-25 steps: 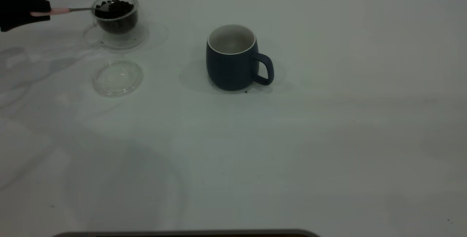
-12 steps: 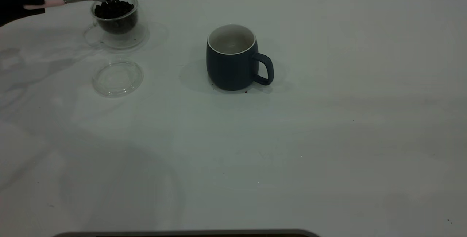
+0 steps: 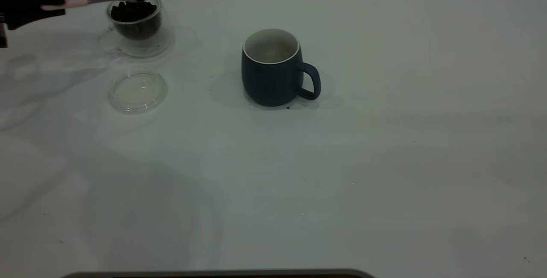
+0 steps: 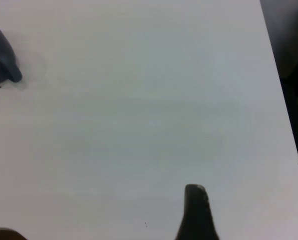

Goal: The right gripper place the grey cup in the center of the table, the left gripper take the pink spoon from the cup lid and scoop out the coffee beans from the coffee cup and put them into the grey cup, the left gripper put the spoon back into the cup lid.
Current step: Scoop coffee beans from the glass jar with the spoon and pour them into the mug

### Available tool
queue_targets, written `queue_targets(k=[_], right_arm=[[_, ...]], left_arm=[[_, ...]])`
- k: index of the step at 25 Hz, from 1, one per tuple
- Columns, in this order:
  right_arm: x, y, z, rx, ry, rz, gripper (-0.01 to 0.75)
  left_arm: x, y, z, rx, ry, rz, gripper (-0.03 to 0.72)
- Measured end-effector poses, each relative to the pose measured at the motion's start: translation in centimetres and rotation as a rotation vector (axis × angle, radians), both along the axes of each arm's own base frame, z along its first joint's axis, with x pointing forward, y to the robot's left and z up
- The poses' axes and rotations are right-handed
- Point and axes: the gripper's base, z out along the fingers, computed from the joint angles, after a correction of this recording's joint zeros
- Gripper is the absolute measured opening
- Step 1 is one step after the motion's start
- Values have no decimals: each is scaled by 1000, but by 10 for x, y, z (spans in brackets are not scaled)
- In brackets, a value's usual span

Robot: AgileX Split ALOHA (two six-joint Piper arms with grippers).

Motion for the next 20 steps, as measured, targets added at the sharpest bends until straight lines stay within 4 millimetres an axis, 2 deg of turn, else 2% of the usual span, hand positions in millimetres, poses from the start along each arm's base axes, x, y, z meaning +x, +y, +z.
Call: queue_targets(k=[7,20], right_arm=[[0,0,0,0,0,0,591],[0,0,0,0,0,0,591]], left_arm=[[7,-33,0,-4,-2,-73,126],[13,-114,1,-15,-4,-245,126]])
